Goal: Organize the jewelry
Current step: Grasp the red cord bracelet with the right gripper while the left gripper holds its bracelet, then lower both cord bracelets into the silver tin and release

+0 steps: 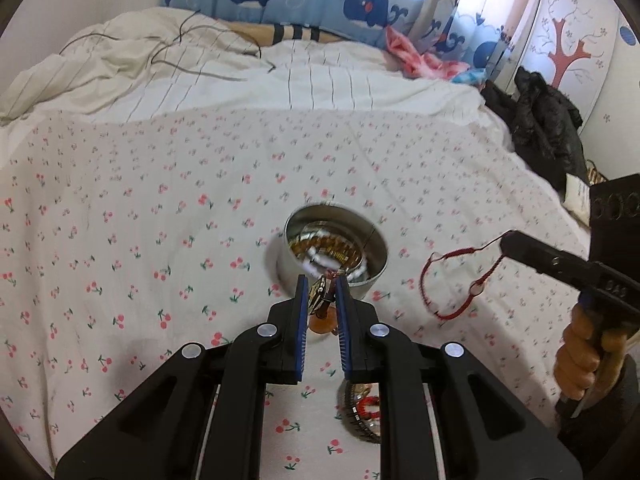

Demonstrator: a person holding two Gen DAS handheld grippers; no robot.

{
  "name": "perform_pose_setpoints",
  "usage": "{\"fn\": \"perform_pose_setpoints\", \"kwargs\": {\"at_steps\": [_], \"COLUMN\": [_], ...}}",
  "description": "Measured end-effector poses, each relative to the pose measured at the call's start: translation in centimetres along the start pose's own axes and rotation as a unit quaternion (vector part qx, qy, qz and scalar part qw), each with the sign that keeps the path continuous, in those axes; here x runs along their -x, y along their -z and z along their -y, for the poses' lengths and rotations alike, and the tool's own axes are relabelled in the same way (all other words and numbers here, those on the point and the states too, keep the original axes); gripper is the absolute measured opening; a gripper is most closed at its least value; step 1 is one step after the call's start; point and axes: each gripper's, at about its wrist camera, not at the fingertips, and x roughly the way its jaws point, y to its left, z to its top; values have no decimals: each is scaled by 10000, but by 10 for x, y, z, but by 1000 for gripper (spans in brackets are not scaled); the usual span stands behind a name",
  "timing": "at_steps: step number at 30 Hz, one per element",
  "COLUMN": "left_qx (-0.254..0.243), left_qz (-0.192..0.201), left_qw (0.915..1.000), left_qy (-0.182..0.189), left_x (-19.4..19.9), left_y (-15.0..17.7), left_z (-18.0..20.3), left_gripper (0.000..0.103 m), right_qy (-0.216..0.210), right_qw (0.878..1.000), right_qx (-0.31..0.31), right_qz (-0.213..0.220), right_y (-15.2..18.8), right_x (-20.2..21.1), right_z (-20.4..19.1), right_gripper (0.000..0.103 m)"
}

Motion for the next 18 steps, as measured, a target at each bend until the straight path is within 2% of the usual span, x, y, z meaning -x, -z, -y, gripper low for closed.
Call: {"fn": "perform_pose_setpoints", "kwargs": {"at_steps": [4,8,18], "left_qx": [110,127,282], "left_qz": [147,219,136], "left_qw": [9996,9994,9984], "left_qy": [198,237,462], "left_x": [9,7,-23], "left_y": [-11,-24,-46], "left_z": [1,6,9], "left_gripper": [12,12,12], "right_qy": [-32,-12,21], "right_qw": [9999,9999,9998], "right_qx": [-54,-62,-75], "right_qz": [136,159,163], "right_y": [-4,-5,-5], "right_x": [5,6,4], "right_z": [1,1,2], "right_gripper": [5,5,5]}}
